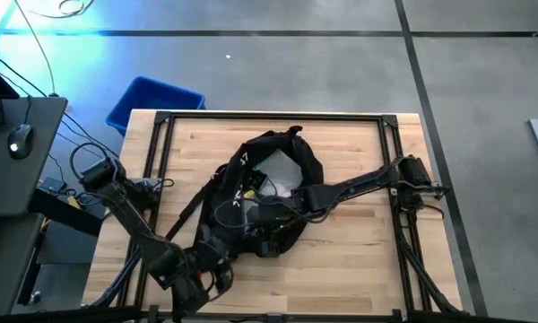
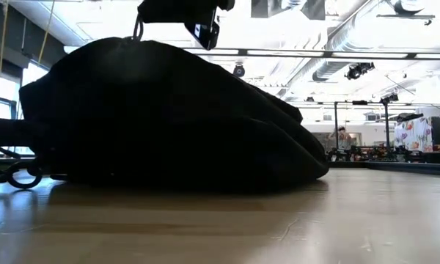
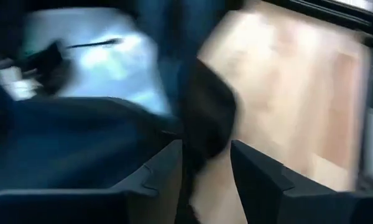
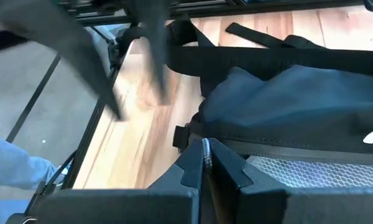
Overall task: Unpack backpack
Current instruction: Close the black backpack
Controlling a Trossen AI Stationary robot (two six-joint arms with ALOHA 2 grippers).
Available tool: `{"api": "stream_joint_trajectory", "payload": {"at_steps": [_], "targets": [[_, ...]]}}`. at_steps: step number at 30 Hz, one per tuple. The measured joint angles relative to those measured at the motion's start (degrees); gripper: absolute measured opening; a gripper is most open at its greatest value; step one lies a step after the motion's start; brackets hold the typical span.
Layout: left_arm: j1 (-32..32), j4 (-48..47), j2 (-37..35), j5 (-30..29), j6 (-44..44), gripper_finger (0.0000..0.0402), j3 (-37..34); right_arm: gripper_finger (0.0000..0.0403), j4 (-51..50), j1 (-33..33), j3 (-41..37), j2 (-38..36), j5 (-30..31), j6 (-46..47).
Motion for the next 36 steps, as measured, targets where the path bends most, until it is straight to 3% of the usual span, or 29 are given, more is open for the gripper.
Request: {"api": "stream_joint_trajectory", "payload": {"at_steps": [4,13,20,24,27,30,36], "targets": [[1.13,-2.71,-0.02,6.05,-2.22,0.0142,-0.04,0.0,-0.83,-0.08,0.0,0.0,-0.14,-0.19],[2.68,-1.36,4.27,3.21,-2.15,0.0255,-0.02,0.0,-1.71,-0.42,0.0,0.15,-0.18,-0.26],[6.55,-1.32,10.64,3.97,-6.28,0.0267,-0.02,0.0,-2.04,-0.42,0.0,0.22,-0.38,-0.38],[8.57,-1.08,12.99,5.67,-7.4,0.0218,-0.02,0.0,-2.62,-0.42,0.0,0.26,-0.36,0.01],[9.3,-0.07,13.13,9.04,-5.99,0.0126,0.0,0.0,-3.93,-0.42,0.0,0.26,0.59,2.8],[8.76,1.69,12.52,11.4,-1.97,0.0025,0.0,0.0,-7.03,-0.74,0.0,0.26,5.54,5.29],[3.58,0.16,12.24,11.41,-3.13,0.0002,1.31,0.0,-12.2,-4.02,-0.03,0.26,8.0,7.45]]}}
